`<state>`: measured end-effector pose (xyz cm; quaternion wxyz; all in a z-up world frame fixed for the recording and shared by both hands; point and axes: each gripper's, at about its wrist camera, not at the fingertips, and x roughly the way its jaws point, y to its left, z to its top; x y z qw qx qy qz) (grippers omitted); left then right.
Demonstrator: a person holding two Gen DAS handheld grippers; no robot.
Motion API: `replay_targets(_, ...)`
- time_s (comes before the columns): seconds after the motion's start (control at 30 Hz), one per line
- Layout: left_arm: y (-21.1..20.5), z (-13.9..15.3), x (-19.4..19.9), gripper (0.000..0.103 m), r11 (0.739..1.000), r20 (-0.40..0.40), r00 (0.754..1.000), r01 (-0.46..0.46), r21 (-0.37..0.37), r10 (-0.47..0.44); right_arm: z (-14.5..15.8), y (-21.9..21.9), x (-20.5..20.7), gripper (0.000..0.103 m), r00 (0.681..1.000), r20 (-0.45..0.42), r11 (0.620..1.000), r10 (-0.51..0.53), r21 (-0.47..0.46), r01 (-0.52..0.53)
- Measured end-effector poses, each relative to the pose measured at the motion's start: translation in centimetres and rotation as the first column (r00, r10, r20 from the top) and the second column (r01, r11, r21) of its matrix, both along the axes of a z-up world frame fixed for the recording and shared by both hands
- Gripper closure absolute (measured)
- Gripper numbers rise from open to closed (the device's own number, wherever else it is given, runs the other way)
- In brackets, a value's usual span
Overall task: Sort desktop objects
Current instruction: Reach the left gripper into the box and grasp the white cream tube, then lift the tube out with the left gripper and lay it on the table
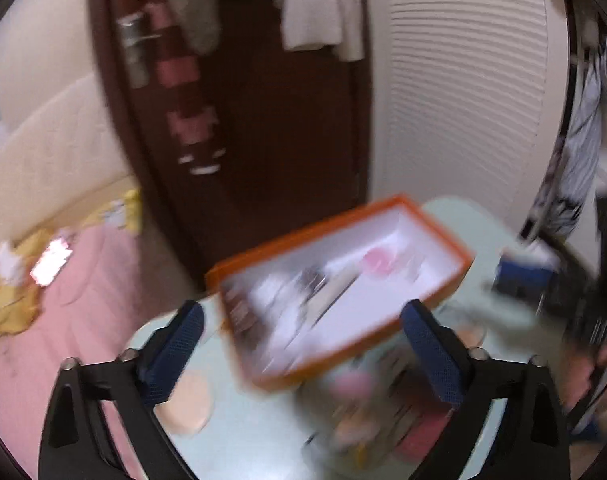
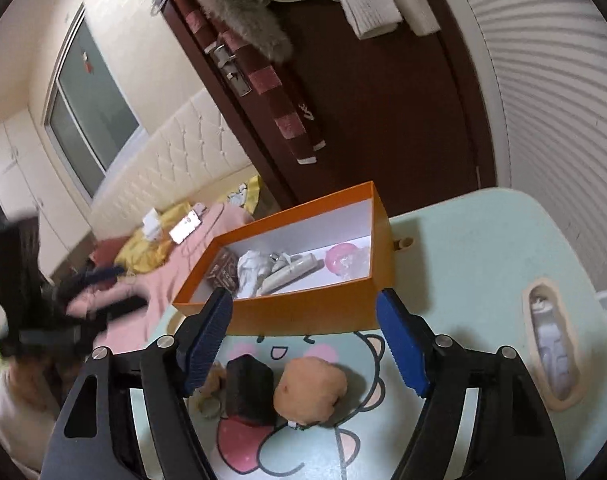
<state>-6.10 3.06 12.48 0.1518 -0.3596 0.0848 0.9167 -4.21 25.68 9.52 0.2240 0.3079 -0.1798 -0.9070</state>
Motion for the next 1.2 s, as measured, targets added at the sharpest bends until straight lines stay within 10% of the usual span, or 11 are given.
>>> replay_targets(0.27, 6.6, -5.7, -8.9, 0.059, 0.969, 0.232, 0.962, 0.186, -0.161, -0.146, -0.5, 0.9, -0.5, 0.030, 0.999, 0.043, 0.998, 0.019, -0.068, -0.016)
replay_targets(0.53, 7.2, -10.7, -12.1, 0.061, 0.942, 0.386, 0.911, 0.247, -0.228, -0.145, -0.9, 0.7, -0.8, 0.030, 0.996, 0.067, 0.993, 0.051, -0.105, -0.044)
replay_targets(0.67, 6.0, -11.0, -12.9, 0.067, 0.965, 0.433, 0.890, 0.224, -0.139, -0.144, -1.2, 0.9, -1.0, 0.030, 0.995, 0.084, 0.991, 0.058, -0.128, -0.047)
replay_targets(0.73, 5.8, -10.9, -12.6, 0.086, 0.966, 0.436, 0.889, 0.220, -0.136, -0.142, -1.3, 1.0, -1.1, 0.030, 0.995, 0.087, 0.990, 0.056, -0.131, -0.044)
replay_targets(0.93, 5.0, -9.6, -11.9, 0.086, 0.975, 0.415, 0.901, 0.189, -0.119, -0.124, -1.7, 1.1, -1.2, 0.030, 0.993, 0.102, 0.990, 0.057, -0.138, -0.043)
replay_targets(1.2, 1.3, 1.0, -5.8, 0.086, 0.989, 0.216, 0.967, 0.124, 0.076, -0.138, -1.8, 0.8, -1.1, 0.030, 0.994, 0.096, 0.991, 0.062, -0.122, -0.050)
